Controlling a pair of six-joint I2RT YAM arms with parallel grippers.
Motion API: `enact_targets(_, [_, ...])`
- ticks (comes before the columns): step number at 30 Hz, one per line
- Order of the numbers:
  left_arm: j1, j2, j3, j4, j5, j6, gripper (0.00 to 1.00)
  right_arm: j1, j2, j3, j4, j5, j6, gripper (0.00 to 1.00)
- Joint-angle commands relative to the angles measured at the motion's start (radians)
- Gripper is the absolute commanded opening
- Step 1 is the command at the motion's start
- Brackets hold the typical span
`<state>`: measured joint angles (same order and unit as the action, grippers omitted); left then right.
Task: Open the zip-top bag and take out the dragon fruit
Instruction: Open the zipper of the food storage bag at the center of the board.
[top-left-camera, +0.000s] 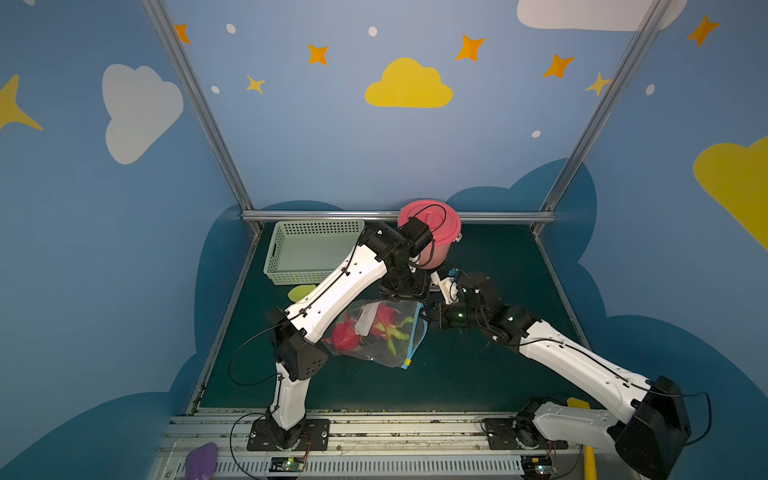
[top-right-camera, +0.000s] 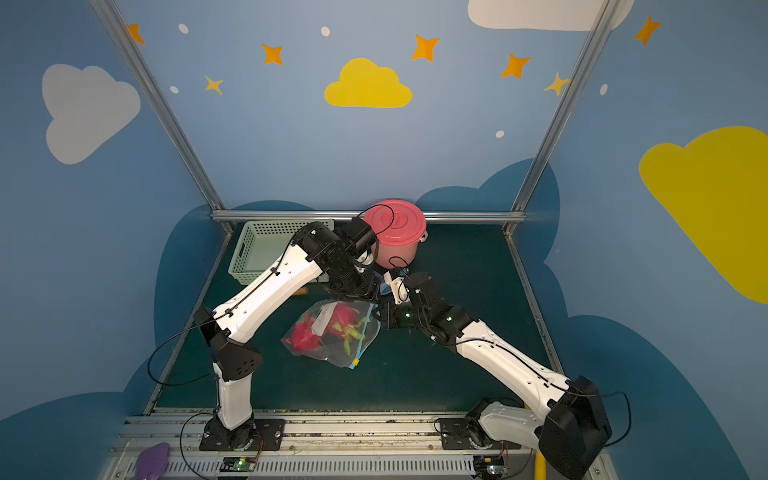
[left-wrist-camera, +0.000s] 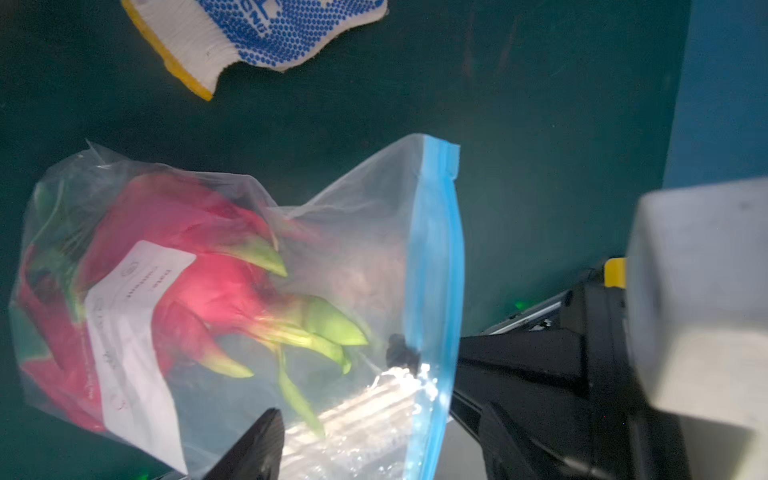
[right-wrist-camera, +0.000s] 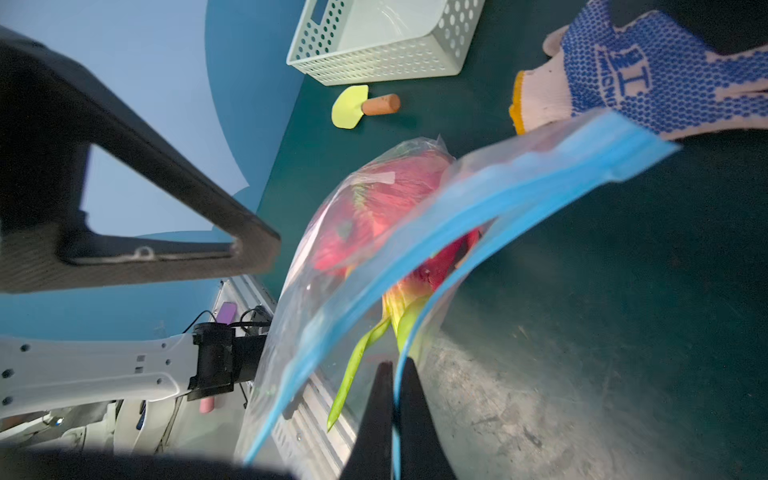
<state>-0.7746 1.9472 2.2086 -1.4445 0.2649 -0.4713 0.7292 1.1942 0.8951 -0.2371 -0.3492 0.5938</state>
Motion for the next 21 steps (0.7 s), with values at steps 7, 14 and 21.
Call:
enact_targets(7, [-0.064, 0.022, 0.024, -0.085, -0.107, 0.013, 0.73, -0.002, -0.079, -0.021, 0.046, 0.013, 0.001, 0.0])
enact_targets(14, [-0.077, 0.071, 0.034, -0.125, -0.219, 0.063, 0.65, 0.01, -0.088, -0.001, 0.017, -0.003, -0.009, 0.0])
enact_targets(21, [-0.115, 0.116, 0.07, -0.113, -0.211, 0.071, 0.65, 0.022, -0.097, -0.014, 0.016, 0.019, -0.002, 0.0])
